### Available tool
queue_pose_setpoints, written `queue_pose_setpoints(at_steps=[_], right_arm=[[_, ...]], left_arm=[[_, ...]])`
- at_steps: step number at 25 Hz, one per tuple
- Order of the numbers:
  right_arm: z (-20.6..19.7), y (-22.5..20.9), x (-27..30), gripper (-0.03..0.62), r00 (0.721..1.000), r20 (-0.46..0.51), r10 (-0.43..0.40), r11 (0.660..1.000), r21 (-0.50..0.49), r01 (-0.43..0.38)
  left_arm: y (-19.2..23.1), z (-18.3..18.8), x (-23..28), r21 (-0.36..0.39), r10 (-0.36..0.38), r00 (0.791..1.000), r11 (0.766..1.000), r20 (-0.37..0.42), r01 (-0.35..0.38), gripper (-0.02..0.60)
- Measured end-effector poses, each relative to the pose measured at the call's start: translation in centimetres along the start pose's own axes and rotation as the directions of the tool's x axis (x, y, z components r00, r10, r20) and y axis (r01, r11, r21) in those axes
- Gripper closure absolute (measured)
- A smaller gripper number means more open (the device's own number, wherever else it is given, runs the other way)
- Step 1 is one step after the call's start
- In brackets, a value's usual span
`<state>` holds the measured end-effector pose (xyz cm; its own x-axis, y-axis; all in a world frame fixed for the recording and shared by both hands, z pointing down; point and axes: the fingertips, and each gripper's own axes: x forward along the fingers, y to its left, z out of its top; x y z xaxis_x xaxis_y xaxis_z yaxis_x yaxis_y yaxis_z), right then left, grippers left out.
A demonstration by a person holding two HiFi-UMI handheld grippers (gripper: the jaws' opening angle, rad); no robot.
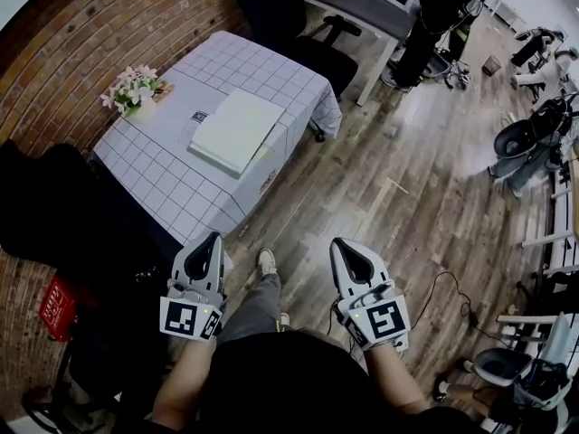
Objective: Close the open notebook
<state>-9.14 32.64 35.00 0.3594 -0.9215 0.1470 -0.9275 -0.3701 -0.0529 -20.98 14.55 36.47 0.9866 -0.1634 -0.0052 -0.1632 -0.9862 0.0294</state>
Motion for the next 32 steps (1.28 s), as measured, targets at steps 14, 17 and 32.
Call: queue_pose_setpoints(at_steps=[14,17,32], right_arm=[[5.9,-4.1,20.3,0.58,0.995,-0.056,0.088,0.994,-0.062,-0.092],[6.3,-4.9,22.3,0.58,0.993,-0.052,0.101,0.993,-0.057,-0.104],[4.4,-10.0,33.7,0.58,0.933,-0.145,0.33,0.939,-0.056,-0.34]], left_arm=[[12.4,-1.1,14.4,-0.104,0.039,0.999,0.994,0.002,-0.039,0.555],[13.4,-1.1,15.8,-0.118,0.048,0.999,0.992,-0.004,-0.048,0.555],[16.6,-2.1,19.4,-0.138,0.315,0.948,0.938,-0.047,-0.319,0.555]])
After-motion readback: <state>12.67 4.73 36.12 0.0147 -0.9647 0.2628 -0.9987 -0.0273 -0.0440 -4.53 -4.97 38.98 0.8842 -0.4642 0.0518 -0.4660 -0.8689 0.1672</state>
